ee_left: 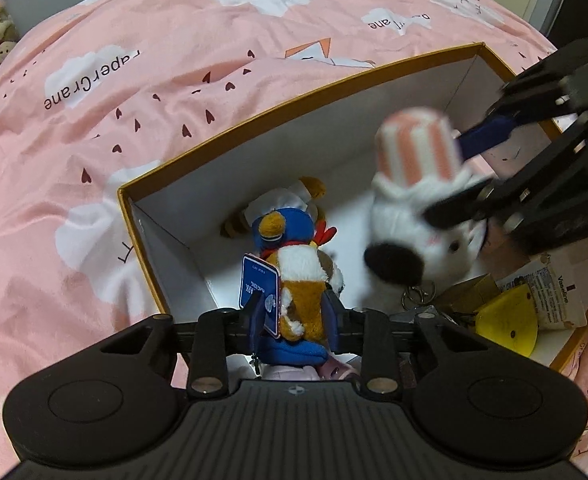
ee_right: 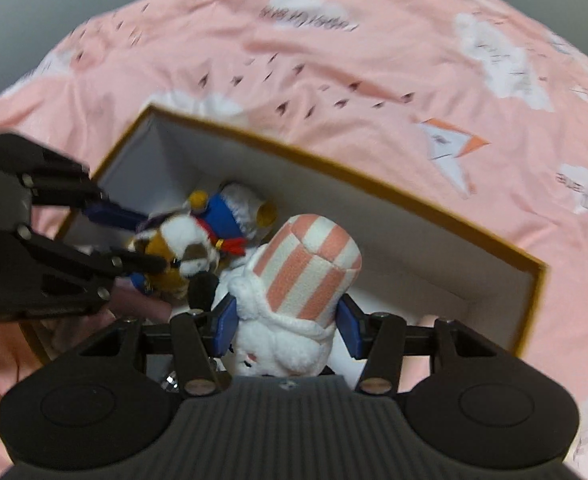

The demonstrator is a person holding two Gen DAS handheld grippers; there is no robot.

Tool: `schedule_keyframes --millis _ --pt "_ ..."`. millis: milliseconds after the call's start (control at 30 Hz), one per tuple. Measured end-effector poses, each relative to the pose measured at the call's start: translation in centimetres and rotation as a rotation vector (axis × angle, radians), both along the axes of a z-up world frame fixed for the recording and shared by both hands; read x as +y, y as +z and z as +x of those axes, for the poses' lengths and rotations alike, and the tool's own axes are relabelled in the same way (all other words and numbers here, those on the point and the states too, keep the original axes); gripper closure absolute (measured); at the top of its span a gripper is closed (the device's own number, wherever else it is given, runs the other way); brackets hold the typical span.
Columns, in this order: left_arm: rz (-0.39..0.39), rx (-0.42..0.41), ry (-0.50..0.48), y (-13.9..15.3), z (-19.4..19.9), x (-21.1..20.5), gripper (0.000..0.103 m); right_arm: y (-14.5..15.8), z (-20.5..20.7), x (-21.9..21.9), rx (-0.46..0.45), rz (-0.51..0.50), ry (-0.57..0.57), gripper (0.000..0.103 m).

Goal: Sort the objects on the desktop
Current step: 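Lower the duck plush into the box with the left tool while the right tool carries the cat plush, then lower the cat plush into the box and open the right tool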

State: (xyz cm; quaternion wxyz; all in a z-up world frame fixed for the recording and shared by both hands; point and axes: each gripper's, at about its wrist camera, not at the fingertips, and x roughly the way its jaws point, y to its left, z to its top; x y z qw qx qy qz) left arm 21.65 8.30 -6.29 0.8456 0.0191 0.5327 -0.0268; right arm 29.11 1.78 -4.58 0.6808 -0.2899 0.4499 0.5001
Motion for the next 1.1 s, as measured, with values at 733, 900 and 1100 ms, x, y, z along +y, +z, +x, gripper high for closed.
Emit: schedule_keyframes --millis 733,900,1100 --pt "0.000 -0.046 0.021 0.4 -1.3 1.2 0.078 -4.5 2.1 4.6 0.289 0.083 -0.032 0.049" --pt "0.002 -0.065 0.036 0.6 -1.4 1.2 0.078 -4.0 1.2 4.7 0.231 0.073 -0.028 0.045" --pt "-0.031 -0.102 0.074 2.0 -2.2 1.8 0.077 -3.1 1.2 3.8 0.194 0.070 -0.066 0.044"
